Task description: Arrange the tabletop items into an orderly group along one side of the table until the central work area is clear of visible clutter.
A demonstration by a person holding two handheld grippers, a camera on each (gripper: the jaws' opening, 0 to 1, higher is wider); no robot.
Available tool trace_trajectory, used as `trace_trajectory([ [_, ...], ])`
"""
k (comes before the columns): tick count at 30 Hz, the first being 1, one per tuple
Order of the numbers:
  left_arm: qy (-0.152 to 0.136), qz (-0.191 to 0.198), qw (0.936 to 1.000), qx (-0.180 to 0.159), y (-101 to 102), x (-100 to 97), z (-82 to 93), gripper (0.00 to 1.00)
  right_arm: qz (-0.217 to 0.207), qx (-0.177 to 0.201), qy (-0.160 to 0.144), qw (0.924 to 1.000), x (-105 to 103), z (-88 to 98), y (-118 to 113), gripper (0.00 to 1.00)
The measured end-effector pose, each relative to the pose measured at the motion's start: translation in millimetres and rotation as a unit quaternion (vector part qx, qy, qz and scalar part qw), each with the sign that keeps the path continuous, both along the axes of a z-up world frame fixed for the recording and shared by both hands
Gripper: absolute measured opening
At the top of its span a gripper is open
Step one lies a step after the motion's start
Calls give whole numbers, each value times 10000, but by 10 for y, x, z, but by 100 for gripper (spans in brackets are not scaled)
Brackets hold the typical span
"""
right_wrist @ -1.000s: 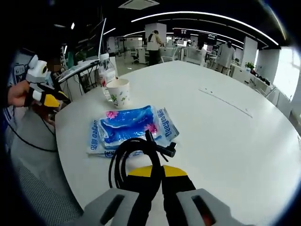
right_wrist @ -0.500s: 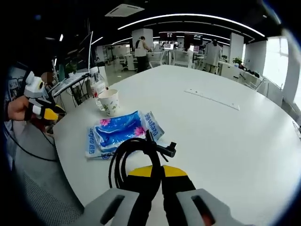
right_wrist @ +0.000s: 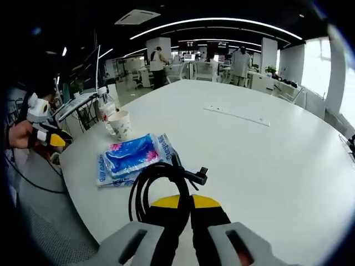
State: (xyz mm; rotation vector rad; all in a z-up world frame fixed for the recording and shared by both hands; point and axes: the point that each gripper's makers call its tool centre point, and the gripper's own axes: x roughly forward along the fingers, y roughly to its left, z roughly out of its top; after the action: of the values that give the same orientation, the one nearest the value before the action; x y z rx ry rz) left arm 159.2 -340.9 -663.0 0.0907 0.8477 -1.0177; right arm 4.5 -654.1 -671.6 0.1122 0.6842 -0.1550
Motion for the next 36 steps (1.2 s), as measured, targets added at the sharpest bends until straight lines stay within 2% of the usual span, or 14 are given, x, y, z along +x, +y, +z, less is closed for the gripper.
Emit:
trace_trajectory([
  [8,12,9,10000,-5,-3,-8,-5,54,-212,4,36,9998,-119,0,-116,2],
  [20,38,66,10000,24,29,-20,-11,54,-336,23,103,9994,-150,-33,-219,2],
  [36,45,91,9999,41,55,-16,-8,54,-559,132,349,9977,-115,-239,-409,3],
])
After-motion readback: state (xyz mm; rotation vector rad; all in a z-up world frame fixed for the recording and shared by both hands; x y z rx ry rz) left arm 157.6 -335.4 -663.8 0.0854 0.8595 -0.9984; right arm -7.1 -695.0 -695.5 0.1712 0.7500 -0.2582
